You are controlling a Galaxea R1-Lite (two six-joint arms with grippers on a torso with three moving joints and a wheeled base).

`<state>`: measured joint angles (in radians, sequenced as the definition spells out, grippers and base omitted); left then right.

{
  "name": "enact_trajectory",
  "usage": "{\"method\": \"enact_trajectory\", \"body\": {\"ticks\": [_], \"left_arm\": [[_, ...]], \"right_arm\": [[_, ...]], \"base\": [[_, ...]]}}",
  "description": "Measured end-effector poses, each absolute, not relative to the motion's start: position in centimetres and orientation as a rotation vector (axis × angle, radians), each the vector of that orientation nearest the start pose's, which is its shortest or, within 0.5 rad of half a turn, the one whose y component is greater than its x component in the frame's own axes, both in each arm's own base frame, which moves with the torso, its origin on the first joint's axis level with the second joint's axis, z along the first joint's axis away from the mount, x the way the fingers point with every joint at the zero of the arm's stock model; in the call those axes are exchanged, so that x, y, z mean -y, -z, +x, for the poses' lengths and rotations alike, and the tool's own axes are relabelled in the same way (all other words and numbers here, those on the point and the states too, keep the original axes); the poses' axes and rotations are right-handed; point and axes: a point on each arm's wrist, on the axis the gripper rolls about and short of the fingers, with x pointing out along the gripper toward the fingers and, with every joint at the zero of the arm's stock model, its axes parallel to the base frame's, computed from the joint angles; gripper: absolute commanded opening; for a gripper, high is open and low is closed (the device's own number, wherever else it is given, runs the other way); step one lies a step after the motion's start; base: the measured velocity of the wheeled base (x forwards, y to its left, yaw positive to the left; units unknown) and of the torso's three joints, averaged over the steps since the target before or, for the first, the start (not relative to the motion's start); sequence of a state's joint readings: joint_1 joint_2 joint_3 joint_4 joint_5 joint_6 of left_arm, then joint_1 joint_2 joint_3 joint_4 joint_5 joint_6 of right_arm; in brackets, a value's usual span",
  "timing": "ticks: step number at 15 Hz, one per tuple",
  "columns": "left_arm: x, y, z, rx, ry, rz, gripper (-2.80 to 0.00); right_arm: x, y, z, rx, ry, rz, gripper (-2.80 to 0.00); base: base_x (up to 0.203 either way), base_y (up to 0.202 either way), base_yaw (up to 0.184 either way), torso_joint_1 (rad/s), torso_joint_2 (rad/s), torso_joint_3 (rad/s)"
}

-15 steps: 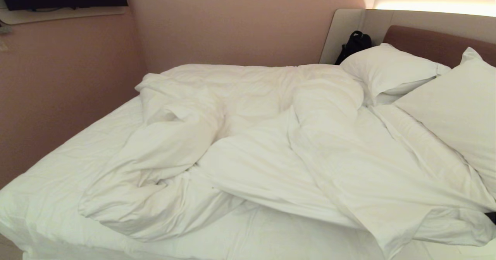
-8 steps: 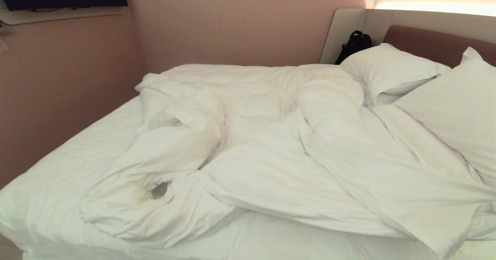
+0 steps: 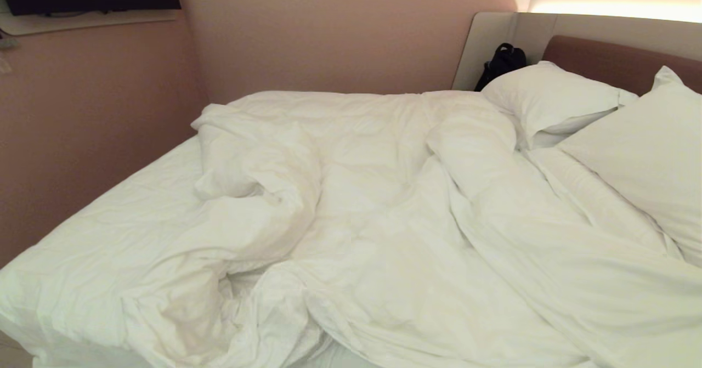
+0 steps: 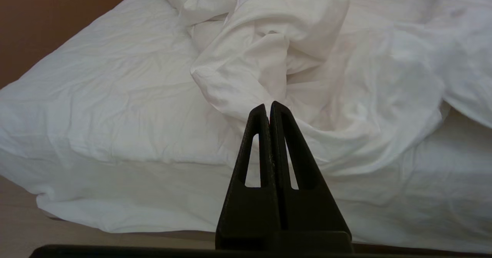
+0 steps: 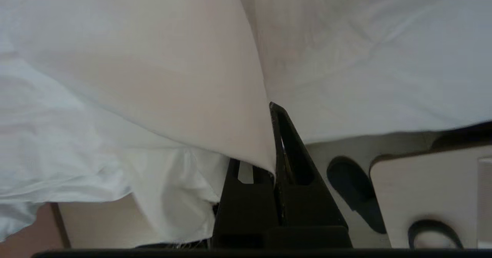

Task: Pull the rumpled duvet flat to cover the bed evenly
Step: Flatten the corners of the folded blanket

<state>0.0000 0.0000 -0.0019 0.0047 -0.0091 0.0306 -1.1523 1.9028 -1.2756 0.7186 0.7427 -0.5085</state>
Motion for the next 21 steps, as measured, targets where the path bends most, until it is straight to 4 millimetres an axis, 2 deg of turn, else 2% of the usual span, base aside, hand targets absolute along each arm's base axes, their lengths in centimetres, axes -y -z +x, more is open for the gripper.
{"method": "enact_trajectory", "body": {"ticks": [7,13,14,17,21], "left_arm": [[0.0,-7.6,-2.3,-0.003,0.009,0.03,-2.8],[0.0,-7.6,-2.3,-0.002,0.009,0.031,-2.8],[0.0,-7.6,-2.3,-0.003,0.009,0.031,-2.8],[0.0,-7.6,-2.3,-0.002,0.009,0.031,-2.8],[0.0,-7.6,-2.3,-0.003,0.009,0.03,-2.8]], "right_arm": [[26.7,-14.5,9.0,-0.886,0.129,0.769,-2.8],[24.5,-13.0,8.6,-0.957,0.046,0.911,-2.8],[24.3,-13.0,8.6,-0.961,0.041,0.915,0.0],[23.9,-13.4,8.6,-0.964,0.03,0.905,0.0],[22.1,-15.2,9.2,-0.973,-0.012,0.854,0.0]], "base": [[0.0,0.0,0.0,0.0,0.0,0.0],[0.0,0.0,0.0,0.0,0.0,0.0],[0.0,0.0,0.0,0.0,0.0,0.0],[0.0,0.0,0.0,0.0,0.0,0.0],[0.0,0.0,0.0,0.0,0.0,0.0]]}}
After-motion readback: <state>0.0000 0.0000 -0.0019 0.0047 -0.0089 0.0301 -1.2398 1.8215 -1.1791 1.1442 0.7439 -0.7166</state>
